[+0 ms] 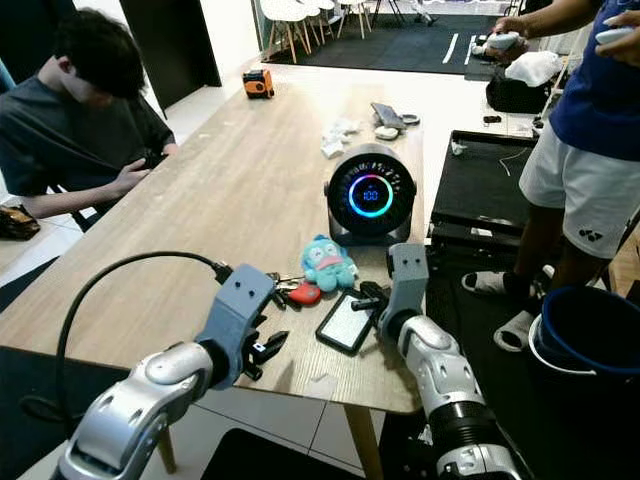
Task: Hang keys on a hook
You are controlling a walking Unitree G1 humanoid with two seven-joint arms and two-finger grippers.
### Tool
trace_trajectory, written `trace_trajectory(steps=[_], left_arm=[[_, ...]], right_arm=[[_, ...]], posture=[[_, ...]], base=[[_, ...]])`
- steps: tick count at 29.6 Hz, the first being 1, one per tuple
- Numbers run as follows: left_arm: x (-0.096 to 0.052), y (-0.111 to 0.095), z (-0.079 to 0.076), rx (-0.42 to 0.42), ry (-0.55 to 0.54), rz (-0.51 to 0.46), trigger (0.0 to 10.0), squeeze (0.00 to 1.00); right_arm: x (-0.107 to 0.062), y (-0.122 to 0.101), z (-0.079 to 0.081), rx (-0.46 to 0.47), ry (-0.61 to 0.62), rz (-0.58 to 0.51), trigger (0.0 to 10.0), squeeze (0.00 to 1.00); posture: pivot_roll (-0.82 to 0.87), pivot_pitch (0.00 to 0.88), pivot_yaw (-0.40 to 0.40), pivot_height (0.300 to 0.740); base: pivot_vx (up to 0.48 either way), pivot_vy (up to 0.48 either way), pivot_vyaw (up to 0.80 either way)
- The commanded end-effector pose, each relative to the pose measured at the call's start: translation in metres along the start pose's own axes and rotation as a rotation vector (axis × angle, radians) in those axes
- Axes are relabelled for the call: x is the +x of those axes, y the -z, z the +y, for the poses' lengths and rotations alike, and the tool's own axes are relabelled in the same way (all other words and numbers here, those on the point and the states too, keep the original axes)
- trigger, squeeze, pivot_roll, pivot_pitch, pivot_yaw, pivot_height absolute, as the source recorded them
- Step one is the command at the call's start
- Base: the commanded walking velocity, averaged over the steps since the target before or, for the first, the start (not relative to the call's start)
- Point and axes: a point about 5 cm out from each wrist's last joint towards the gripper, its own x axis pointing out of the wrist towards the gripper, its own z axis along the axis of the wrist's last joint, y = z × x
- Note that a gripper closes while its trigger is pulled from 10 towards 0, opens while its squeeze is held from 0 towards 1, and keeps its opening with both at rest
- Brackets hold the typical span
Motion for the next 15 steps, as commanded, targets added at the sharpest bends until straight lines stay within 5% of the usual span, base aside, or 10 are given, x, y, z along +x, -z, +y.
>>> trace_trajectory(steps=[1,2,6,7,15], left_arm=[[0.0,0.002,-0.001,-0.004,0.001,0.013,10.0,0.0],[0.0,0.002,-0.001,-0.005,0.002,0.013,10.0,0.0],[0.0,0.002,-0.001,-0.005,0.002,0.013,10.0,0.0],[0.0,0.002,-0.001,-0.005,0.002,0.013,10.0,0.0],[0.002,-0.001,0.002,-0.015,-0.033,-0.009,10.0,0.0]], right_arm=[[-0.004,0.02,-0.001,0.019,0.015,0.08,0.0,0.0],[-0.004,0.018,-0.002,0.021,0.015,0.071,2.2,0.0],[-0.004,0.017,-0.001,0.022,0.014,0.066,2.2,0.0],[-0.005,0.013,-0.001,0.018,0.01,0.045,10.0,0.0],[-0.02,-0.051,0.023,-0.065,-0.194,-0.276,10.0,0.0]], posture=[[0.13,0.206,0.066,0.74],[0.13,0.207,0.066,0.74],[0.13,0.207,0.066,0.74],[0.13,0.208,0.065,0.74],[0.13,0.206,0.065,0.74]], base=[[0.0,0.0,0.0],[0.0,0.0,0.0],[0.0,0.0,0.0],[0.0,0.0,0.0],[0.0,0.0,0.0]])
